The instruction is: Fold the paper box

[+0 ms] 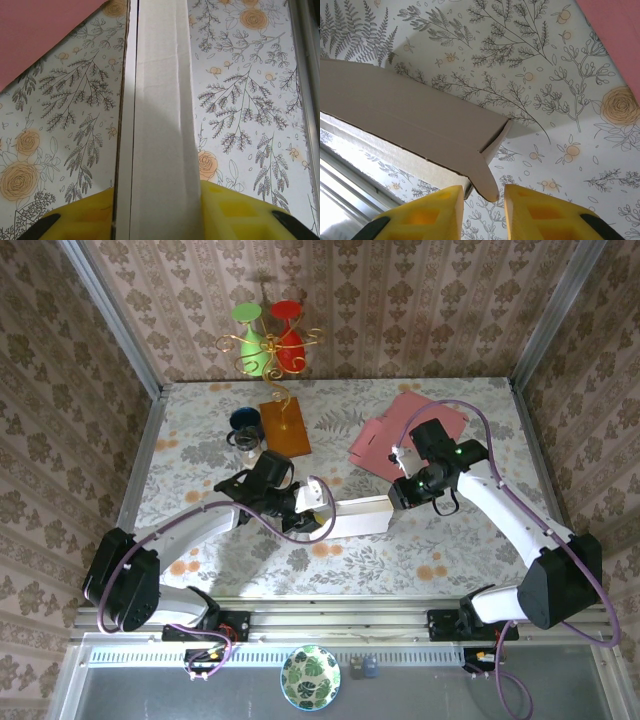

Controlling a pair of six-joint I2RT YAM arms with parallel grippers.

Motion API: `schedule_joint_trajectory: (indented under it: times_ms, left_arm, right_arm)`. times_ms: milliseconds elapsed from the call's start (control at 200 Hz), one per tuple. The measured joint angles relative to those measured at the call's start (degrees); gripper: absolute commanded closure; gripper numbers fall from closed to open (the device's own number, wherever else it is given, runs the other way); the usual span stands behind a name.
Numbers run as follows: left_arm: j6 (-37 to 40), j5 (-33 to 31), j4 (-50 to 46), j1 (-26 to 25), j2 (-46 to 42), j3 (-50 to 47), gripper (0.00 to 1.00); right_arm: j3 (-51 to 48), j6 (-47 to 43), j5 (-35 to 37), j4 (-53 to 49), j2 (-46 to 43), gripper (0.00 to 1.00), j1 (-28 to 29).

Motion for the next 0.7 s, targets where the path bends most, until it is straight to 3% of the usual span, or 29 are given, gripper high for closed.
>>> schedule_joint_trajectory:
  times_ms: [480, 705]
  left_arm:
    - [-0.02, 0.55, 0.48, 0.0, 0.74, 0.02, 0.67]
    - [-0.02, 0.68, 0.7, 0.04, 0.94, 0.02, 0.67]
  right_arm:
    - [1.05, -0.11, 0.07, 0.37, 0.55, 0.86, 0.2]
    - [1.07, -0.13, 0.79, 0.42, 1.86, 0.83, 0.85]
